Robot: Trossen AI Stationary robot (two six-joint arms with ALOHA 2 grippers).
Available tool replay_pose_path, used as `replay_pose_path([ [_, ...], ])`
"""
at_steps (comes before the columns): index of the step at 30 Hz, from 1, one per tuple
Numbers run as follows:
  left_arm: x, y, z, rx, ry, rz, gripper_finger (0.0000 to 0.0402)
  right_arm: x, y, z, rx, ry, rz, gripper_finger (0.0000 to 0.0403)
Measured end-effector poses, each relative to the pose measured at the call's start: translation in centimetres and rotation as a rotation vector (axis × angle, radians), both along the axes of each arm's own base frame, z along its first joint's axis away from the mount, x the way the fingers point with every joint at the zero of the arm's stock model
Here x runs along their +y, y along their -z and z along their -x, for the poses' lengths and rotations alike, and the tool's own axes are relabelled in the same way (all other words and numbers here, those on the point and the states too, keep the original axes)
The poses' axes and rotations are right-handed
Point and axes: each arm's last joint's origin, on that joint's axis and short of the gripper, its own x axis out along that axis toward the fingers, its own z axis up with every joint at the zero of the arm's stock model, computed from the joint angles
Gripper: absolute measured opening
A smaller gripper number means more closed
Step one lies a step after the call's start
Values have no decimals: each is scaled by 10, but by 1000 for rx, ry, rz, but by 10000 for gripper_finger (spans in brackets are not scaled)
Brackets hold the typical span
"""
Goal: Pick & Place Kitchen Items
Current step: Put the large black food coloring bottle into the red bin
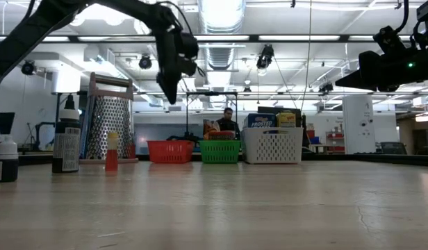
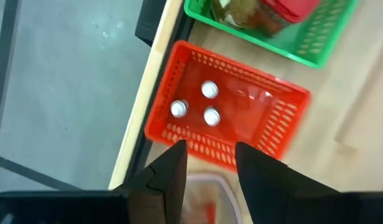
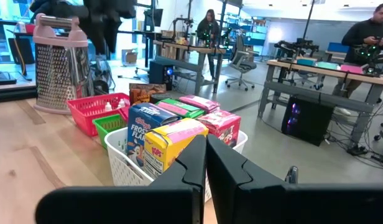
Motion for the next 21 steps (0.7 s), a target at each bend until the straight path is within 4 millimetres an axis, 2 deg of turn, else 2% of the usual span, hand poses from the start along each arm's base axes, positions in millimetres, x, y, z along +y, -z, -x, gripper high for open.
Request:
replay_pose_path([
  [4,-12,-25,5,-59,-39,-7,142,0,0,0,0,0,0,8],
  [9,-37,-54,11,-118,-13,-50,142,0,0,0,0,0,0,8],
  [16,-82,-76,9,-149,63,-49,142,0,0,0,0,0,0,8],
  [21,-123,-77,1,-82,172,7,142,0,0,0,0,0,0,8],
])
